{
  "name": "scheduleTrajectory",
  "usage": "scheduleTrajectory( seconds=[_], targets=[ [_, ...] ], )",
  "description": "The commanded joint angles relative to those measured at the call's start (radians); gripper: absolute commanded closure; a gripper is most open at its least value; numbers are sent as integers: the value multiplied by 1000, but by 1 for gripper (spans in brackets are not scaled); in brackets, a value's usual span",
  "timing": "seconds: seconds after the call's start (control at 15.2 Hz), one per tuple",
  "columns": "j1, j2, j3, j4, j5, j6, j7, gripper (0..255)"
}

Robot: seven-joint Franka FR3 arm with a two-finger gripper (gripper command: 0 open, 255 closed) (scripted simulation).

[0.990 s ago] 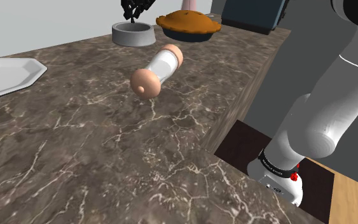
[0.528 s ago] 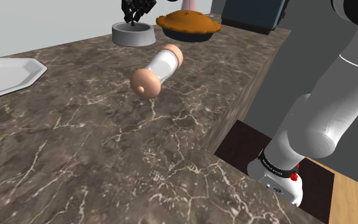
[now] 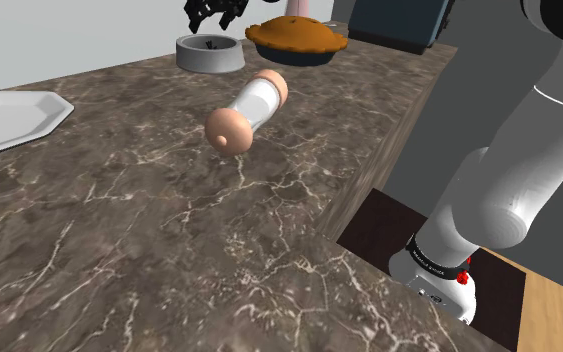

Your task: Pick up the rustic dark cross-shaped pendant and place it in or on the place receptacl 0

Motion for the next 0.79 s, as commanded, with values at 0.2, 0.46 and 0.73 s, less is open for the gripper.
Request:
scheduleTrajectory(
  seconds=[0.2,0.46,0.73],
  targets=[
    [3,-95,1,-10,14,-85,-9,0],
    [4,-95,1,-10,14,-85,-9,0],
    [4,-95,1,-10,14,-85,-9,0]
  ],
)
